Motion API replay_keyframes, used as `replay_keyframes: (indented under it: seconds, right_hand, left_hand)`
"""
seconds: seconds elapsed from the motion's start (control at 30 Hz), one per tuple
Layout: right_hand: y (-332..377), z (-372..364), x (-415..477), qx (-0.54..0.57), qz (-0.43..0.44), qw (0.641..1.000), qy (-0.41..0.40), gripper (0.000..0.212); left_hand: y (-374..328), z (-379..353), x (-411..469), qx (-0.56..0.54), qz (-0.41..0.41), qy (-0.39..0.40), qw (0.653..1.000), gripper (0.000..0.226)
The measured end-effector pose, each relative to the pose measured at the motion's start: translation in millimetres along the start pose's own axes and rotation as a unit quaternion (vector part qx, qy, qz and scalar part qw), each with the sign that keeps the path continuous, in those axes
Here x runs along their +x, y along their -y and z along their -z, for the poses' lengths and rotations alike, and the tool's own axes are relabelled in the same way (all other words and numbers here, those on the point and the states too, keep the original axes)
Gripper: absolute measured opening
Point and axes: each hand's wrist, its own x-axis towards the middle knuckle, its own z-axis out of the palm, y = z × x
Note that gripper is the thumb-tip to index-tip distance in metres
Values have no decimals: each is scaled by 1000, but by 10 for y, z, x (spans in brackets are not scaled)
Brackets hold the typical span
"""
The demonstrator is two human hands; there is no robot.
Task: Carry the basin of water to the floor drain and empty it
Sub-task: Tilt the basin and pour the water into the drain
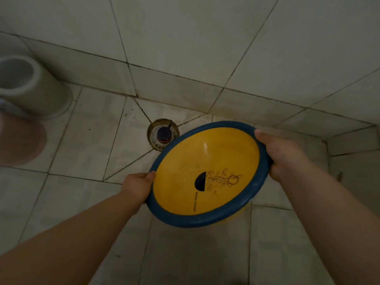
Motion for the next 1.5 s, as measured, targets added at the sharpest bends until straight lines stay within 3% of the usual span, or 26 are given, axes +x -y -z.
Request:
replay_keyframes:
  seconds: [0.27, 1.33, 1.5]
  right_hand:
    - [2, 2, 19, 5, -2, 1000, 6, 22]
    - [146, -56, -15, 26, 21, 999, 29, 7]
    - [170, -77, -36, 33, 17, 999, 34, 19]
  left_hand:
    - [-2, -8, -20, -16, 9, 10, 1000, 37]
    - [-40, -35, 25, -61, 22, 36, 997, 29]
    - [-41, -23, 19, -59, 25, 40, 997, 30]
